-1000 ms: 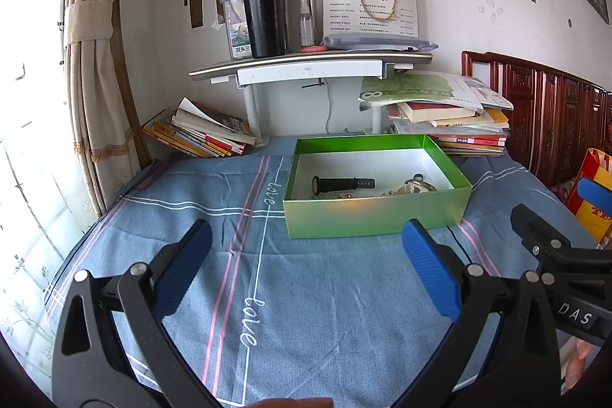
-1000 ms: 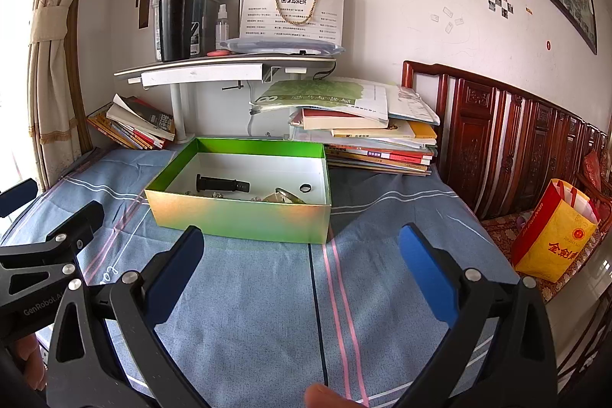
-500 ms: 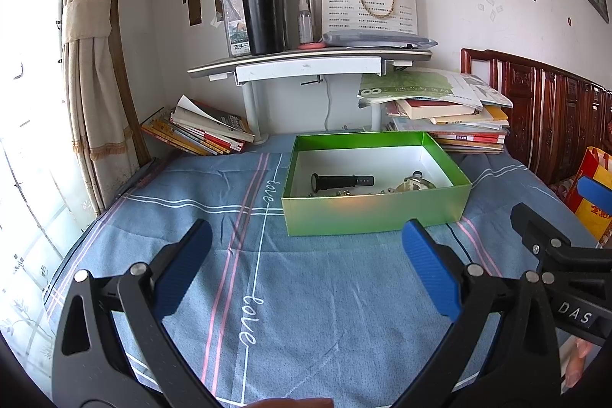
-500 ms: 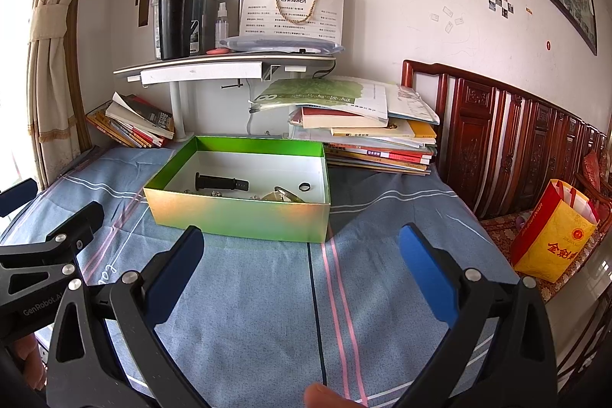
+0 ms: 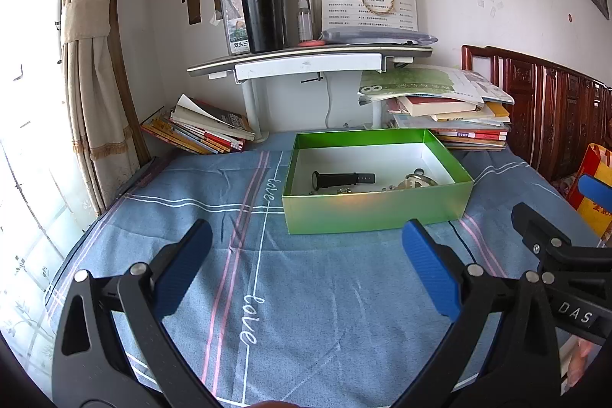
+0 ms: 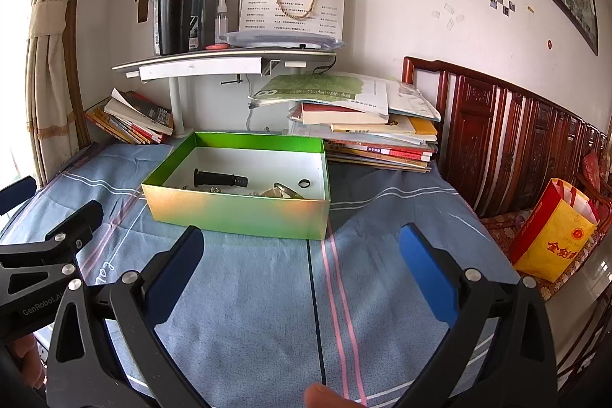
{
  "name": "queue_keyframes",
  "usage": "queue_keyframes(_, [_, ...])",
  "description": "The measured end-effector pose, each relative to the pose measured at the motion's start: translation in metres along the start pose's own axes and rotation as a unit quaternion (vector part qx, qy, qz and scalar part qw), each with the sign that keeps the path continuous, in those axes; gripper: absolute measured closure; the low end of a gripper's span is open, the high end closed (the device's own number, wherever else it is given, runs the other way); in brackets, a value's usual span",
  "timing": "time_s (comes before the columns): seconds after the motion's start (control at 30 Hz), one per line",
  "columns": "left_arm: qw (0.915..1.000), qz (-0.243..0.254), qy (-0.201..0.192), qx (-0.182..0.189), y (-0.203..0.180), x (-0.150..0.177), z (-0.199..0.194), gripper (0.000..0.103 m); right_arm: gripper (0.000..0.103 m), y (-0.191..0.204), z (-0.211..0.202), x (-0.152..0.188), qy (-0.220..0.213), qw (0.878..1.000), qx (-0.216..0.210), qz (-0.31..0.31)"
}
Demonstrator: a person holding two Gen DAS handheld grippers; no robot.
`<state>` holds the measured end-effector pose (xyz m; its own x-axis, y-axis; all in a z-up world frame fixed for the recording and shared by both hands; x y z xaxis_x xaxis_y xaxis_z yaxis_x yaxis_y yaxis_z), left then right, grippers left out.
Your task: Organize jewelry
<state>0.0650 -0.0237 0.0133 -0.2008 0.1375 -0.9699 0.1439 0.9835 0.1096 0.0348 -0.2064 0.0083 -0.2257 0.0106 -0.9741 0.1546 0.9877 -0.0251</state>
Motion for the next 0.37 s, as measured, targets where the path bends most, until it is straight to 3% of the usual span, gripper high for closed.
queue_keyframes(0.2, [0.9994, -0.015, 0.027, 0.016, 0.003, 0.008, 0.013, 0.004, 0.003, 0.000, 0.014, 0.009, 0.026, 1.000, -0.009, 0.002])
queue_keyframes(0.3, [0.9974, -0.029, 0.061, 0.026, 0.005, 0.022, 0.032, 0.004, 0.003, 0.001, 0.039, 0.025, 0.063, 0.998, -0.020, 0.005])
queue_keyframes(0.37, [0.9963, -0.029, 0.075, 0.029, 0.006, 0.031, 0.047, 0.004, 0.003, -0.001, 0.069, 0.043, 0.114, 0.992, -0.043, 0.023])
Point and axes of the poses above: each gripper's, at about its wrist camera, not at the fingertips, and z roughly the way its jaws point, y to its left, x to its underside, the point moved 4 cm from there along z, roughly the way its jaws point, and after that the axes turned 14 degrees about -y, right-handed, at the moved point
